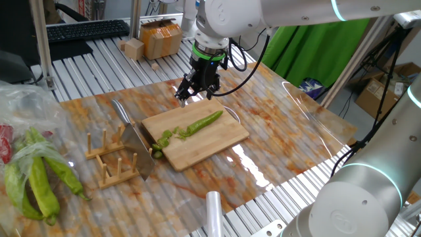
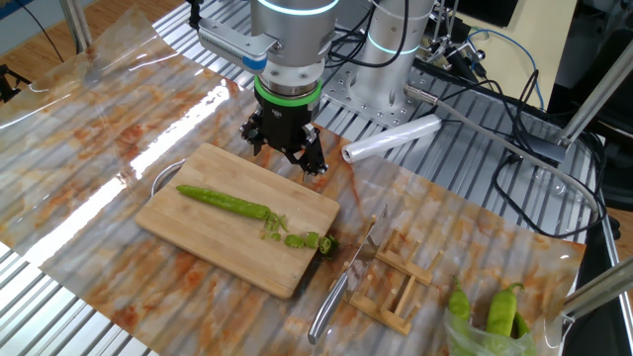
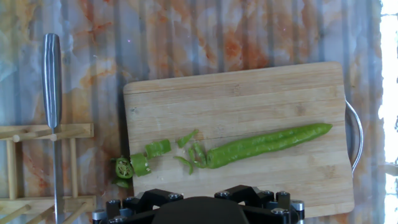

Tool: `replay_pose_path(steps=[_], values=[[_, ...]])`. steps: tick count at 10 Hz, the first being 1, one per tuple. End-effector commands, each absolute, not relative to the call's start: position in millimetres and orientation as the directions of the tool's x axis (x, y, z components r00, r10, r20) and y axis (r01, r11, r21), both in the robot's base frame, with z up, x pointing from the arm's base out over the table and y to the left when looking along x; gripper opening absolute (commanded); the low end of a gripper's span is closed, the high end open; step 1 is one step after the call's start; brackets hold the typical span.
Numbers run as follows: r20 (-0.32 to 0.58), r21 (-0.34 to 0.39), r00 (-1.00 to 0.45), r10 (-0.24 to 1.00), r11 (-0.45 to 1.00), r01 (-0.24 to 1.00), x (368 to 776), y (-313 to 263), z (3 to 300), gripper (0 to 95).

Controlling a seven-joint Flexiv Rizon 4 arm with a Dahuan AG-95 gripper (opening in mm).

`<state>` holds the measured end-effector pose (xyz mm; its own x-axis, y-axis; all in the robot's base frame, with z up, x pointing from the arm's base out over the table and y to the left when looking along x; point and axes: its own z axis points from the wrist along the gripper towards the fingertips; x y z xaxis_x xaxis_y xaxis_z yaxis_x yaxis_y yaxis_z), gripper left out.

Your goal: Chop the chili peppers

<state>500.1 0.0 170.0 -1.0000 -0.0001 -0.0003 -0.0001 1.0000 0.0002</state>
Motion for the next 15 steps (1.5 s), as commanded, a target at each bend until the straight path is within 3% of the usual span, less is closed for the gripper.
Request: replay_pose_path(steps=[1,15], values=[[0.011,0.056,-0.999,-0.050,0.997,-0.050,500,0,170,0.0],[0.027,0.055,-0.999,-0.030,0.998,-0.029,493,20,182,0.0]])
